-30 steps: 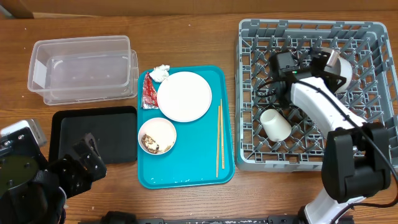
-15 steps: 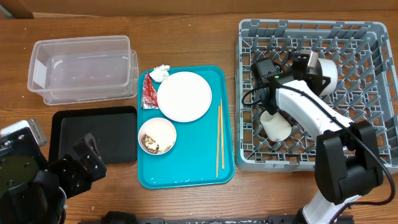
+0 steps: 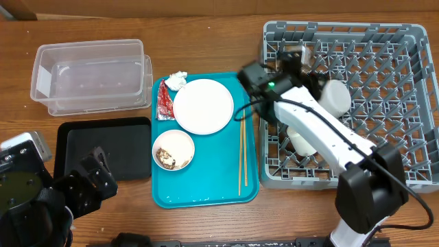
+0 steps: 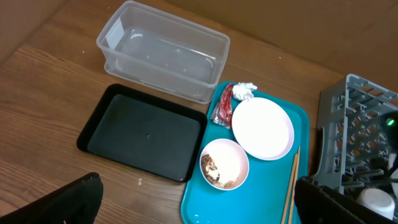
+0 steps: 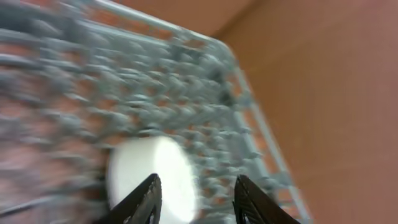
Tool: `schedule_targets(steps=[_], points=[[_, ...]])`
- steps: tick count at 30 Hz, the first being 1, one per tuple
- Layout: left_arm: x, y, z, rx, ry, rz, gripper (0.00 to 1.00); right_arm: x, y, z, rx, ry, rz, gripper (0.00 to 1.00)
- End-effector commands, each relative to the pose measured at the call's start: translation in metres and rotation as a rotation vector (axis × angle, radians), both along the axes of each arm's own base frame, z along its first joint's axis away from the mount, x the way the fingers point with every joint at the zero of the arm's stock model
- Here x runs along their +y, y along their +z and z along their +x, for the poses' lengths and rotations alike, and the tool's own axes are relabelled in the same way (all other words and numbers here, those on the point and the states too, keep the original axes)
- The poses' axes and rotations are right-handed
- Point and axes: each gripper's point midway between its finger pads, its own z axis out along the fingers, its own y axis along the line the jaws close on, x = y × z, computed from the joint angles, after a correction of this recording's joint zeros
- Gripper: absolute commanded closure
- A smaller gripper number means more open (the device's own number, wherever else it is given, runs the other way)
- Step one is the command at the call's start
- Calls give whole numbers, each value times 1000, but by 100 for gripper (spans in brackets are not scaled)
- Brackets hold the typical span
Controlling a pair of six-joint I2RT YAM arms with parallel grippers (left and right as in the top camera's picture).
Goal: Sort waste into correct bins and load items into the dishwasher
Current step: 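Reach the right gripper to the pink plate edge and grasp it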
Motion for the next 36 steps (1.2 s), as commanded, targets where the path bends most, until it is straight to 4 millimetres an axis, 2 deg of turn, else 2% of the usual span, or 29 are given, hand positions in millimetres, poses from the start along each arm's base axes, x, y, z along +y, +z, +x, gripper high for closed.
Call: schedule_targets(steps=[1, 3, 4, 7, 9, 10, 16, 25, 30, 36], points=[[4, 1, 1, -5, 28, 3, 0, 63, 2, 6, 74, 149, 319, 60], [4, 1, 1, -5, 27, 3, 0, 103, -4, 7, 145, 250, 521, 60], [4, 1, 1, -5, 28, 3, 0, 132, -9, 5, 197, 325, 668, 60], [4, 1, 1, -5, 28, 3, 0, 186, -15, -3, 298, 458, 945, 60], [4, 1, 1, -5, 27, 3, 0, 210, -19, -9, 352, 516, 1079, 60], [4, 1, 1, -5, 27, 3, 0, 215, -23, -9, 361, 504, 1119, 60], [4, 1, 1, -5, 27, 3, 0, 206, -67, -4, 383, 339, 1141, 60], [4, 1, 1, -5, 27, 3, 0, 195, -147, 13, 460, 189, 1117, 60], [4, 1, 1, -5, 27, 3, 0, 196, -165, 16, 497, 169, 1173, 60], [4, 1, 1, -5, 28, 3, 0, 203, -181, 10, 550, 158, 1199, 61]])
